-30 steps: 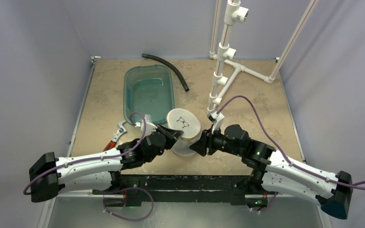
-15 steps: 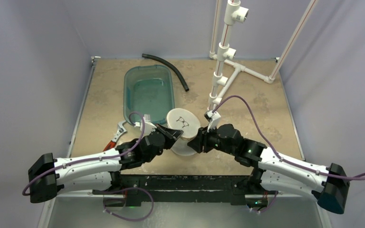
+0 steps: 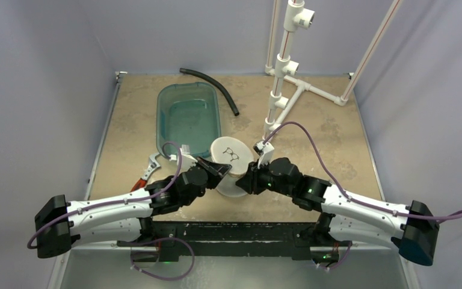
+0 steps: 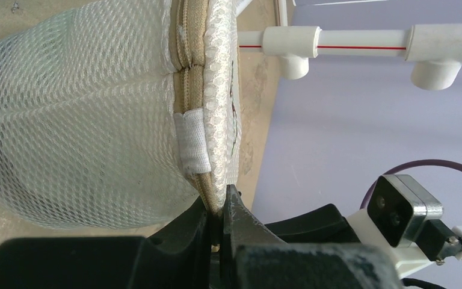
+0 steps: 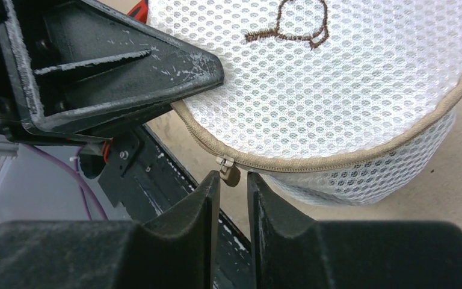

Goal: Unzip the laundry bag and remove the bra
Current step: Unzip the laundry bag at the center of the board.

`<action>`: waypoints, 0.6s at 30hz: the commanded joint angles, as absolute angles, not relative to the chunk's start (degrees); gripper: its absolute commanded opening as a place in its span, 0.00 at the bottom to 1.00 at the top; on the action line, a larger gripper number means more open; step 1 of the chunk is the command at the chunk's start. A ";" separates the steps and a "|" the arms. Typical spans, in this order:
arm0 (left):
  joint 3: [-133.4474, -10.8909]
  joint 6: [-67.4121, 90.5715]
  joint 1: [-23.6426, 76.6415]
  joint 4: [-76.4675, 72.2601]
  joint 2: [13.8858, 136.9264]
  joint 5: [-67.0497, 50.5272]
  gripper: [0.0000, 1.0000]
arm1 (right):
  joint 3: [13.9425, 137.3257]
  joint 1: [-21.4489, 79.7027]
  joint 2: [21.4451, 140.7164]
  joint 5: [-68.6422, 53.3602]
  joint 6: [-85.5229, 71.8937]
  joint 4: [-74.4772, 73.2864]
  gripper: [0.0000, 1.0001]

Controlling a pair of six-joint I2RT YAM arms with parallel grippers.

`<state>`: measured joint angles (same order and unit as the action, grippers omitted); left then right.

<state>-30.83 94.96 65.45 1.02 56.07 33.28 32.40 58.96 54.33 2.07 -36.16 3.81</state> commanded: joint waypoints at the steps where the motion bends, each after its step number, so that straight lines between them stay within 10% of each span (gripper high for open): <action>1: -32.44 93.73 65.74 -0.97 54.21 34.19 0.00 | 34.05 59.64 54.90 3.41 -36.60 6.19 0.23; 11: -31.39 93.86 65.76 -0.71 53.12 33.33 0.00 | 33.95 59.96 54.05 5.23 -37.53 6.09 0.09; 18: -31.01 94.17 65.75 -1.00 53.58 32.72 0.00 | 33.96 60.92 54.19 5.91 -38.34 7.21 0.30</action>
